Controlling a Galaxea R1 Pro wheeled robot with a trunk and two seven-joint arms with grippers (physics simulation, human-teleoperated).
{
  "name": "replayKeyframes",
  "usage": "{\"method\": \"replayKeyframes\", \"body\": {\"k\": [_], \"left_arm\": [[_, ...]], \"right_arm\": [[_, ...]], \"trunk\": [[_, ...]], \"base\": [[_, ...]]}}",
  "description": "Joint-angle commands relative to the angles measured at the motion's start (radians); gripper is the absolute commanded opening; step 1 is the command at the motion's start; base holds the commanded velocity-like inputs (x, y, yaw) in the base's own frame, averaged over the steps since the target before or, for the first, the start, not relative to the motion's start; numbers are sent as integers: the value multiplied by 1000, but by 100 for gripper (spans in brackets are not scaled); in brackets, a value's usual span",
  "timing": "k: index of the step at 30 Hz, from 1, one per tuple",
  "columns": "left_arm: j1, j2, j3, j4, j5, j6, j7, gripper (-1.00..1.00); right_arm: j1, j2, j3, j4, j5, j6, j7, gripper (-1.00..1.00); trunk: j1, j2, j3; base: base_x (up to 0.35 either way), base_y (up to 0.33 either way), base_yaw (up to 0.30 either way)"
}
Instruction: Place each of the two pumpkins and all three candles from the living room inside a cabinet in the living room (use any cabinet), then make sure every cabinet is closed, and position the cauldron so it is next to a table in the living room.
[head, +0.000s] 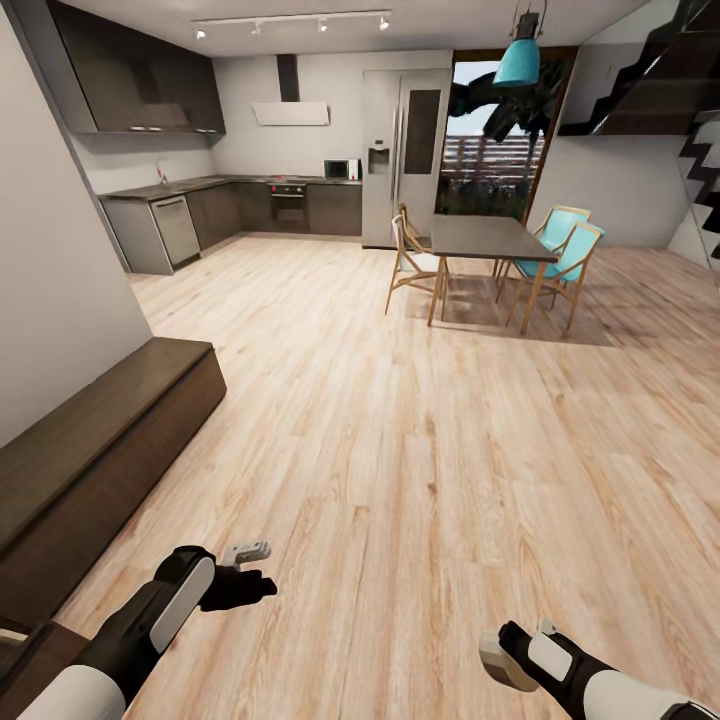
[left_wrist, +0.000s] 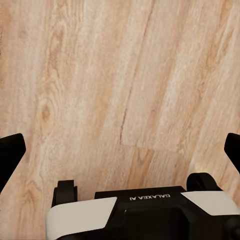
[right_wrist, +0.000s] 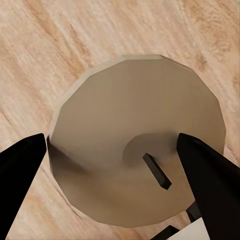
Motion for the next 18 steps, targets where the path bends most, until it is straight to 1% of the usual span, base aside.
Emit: {"method": "replayKeyframes", "body": {"k": [1, 4, 10, 13, 18], "left_arm": [[-1, 1, -4, -1, 10, 2, 10, 100], [-1, 1, -4, -1, 11, 2, 10, 100], [-1, 1, -4, -1, 11, 2, 10, 100], [-1, 1, -3, -1, 11, 2, 10, 100], [-1, 1, -3, -1, 11, 2, 10, 100]], "right_arm": [[0, -1, 7, -3, -5, 5, -7, -100], [0, 0, 7, -3, -4, 5, -7, -100], [0, 1, 7, -3, -3, 5, -8, -100], [0, 1, 7, -3, -3, 5, -9, -100], [0, 1, 7, -3, -3, 5, -9, -100]], "trunk": [[0, -1, -1], [0, -1, -1], [0, -1, -1], [0, -1, -1], [0, -1, -1]], "base": [[5, 0, 0], [82, -31, 0], [224, -122, 25], [112, -85, 173], [21, -16, 268]]}}
